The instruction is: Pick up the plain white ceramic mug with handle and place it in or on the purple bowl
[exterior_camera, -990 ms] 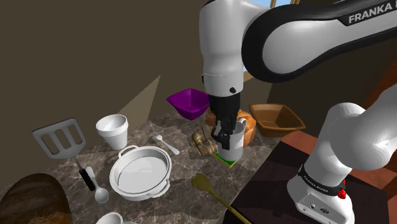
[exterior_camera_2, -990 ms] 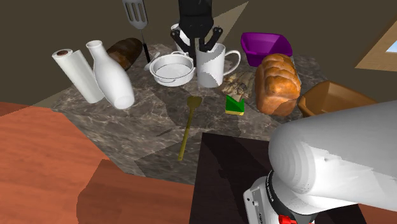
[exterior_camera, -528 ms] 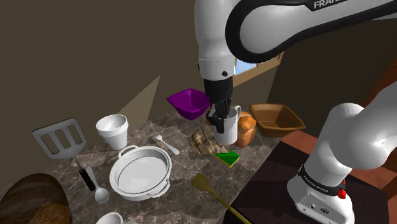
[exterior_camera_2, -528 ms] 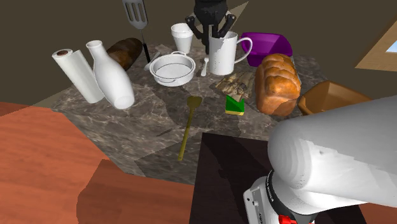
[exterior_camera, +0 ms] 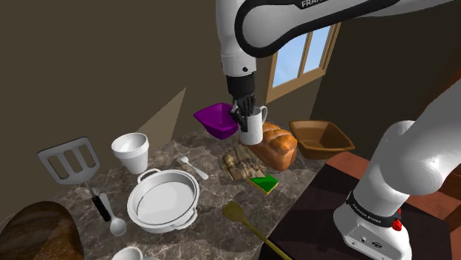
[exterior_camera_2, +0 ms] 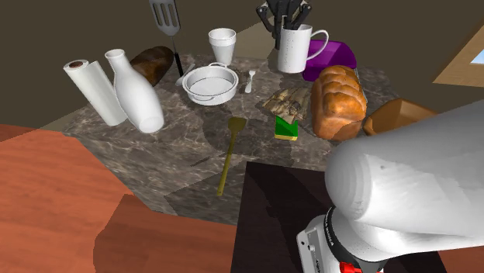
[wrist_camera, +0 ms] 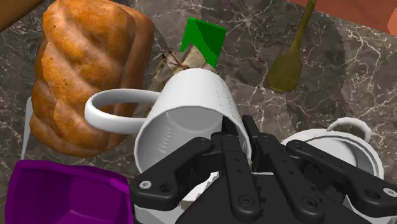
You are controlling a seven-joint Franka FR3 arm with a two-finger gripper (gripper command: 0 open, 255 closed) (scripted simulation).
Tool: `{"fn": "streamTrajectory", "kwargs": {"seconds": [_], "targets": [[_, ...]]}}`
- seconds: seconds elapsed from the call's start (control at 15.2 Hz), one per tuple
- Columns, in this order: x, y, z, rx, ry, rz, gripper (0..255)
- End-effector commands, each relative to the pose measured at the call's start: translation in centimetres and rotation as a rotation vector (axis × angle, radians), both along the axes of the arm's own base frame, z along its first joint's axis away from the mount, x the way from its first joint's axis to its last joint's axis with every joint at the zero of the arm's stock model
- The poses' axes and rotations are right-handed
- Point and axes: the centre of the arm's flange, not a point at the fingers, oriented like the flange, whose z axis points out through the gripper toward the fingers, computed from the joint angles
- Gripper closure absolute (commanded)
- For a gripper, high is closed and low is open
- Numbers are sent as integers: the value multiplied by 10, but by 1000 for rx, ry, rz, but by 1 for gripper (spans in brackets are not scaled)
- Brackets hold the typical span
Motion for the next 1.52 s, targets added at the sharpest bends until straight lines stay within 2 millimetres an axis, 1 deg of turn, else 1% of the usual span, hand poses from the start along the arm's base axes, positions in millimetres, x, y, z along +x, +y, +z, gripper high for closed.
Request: {"fn": "streamTrajectory", "kwargs": {"seconds": [0.0,1.45], "targets": [[24,-14,2,-1,-1,0,255],[267,-173,17,-1,-1,0,255]]}}
